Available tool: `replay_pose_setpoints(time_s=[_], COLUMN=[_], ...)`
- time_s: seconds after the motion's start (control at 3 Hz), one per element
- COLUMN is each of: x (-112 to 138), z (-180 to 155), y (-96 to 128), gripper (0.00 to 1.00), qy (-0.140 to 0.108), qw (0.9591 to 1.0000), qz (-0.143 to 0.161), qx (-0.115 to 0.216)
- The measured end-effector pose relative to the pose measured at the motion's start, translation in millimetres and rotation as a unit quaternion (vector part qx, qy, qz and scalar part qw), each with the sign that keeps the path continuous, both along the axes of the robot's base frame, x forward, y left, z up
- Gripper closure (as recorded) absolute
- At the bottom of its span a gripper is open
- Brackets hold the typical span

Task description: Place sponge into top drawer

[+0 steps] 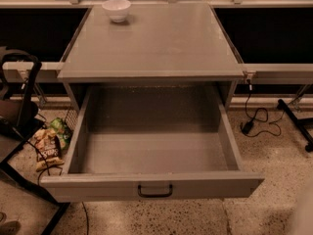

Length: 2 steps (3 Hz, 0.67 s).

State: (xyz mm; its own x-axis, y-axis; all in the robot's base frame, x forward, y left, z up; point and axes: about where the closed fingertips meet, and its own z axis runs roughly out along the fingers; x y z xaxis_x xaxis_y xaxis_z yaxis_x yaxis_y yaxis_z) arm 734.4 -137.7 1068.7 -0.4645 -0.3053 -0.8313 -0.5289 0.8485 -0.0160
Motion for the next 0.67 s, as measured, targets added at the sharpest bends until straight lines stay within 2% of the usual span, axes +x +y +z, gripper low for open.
replay_pose_setpoints(time_s=[0.33,0.67], x=[-53.2,-61.1], z=[0.8,-36.2], y=[-2.9,-0.5], gripper=[1.00,1.00], qy=[0.003,0.035], qw=[0.9996,0.9992], qz=[0.000,0.003], qx=[0.028,0.021])
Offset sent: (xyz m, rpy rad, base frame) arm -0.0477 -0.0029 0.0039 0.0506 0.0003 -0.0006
